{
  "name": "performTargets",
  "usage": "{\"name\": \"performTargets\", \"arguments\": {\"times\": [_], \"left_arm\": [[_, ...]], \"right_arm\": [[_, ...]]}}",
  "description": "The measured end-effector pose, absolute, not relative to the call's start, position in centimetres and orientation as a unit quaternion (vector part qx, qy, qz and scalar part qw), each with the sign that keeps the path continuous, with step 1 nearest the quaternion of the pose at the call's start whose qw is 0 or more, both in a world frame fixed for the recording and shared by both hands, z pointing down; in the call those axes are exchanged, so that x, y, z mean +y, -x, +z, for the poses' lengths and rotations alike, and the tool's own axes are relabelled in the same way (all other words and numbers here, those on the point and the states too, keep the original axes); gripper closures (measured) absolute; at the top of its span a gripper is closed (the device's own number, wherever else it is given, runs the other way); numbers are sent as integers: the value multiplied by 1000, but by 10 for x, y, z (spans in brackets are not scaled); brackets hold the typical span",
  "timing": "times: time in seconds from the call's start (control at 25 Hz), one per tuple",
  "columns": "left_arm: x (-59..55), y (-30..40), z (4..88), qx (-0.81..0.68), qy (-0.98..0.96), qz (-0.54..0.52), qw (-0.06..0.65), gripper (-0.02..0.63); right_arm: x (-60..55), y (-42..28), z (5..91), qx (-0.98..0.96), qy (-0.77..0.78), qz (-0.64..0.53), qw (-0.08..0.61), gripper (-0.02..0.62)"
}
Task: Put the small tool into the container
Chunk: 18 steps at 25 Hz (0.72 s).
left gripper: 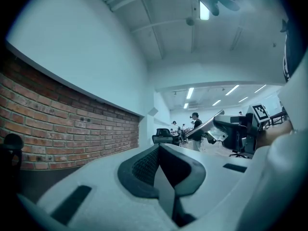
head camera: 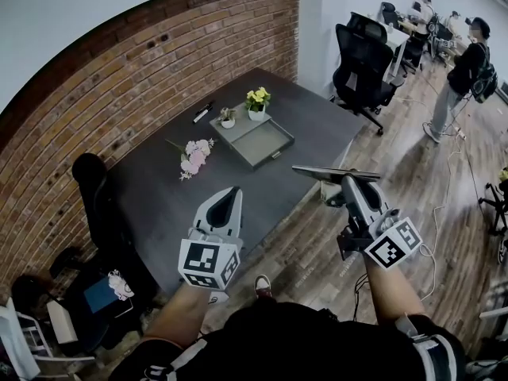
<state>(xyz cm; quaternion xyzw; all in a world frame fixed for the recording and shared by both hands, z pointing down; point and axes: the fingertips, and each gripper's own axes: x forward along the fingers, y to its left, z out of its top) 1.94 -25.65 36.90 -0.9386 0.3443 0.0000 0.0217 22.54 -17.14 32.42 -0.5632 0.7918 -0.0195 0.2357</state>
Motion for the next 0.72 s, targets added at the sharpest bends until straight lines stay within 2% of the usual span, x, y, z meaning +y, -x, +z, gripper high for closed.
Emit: {"name": "performTargets", "arguments": {"times": [0.72], "left_arm": [[-359, -25, 361, 314, 949, 16, 15, 597]], "right_arm": [[-267, -210, 316, 790, 572, -15, 220, 509]]}}
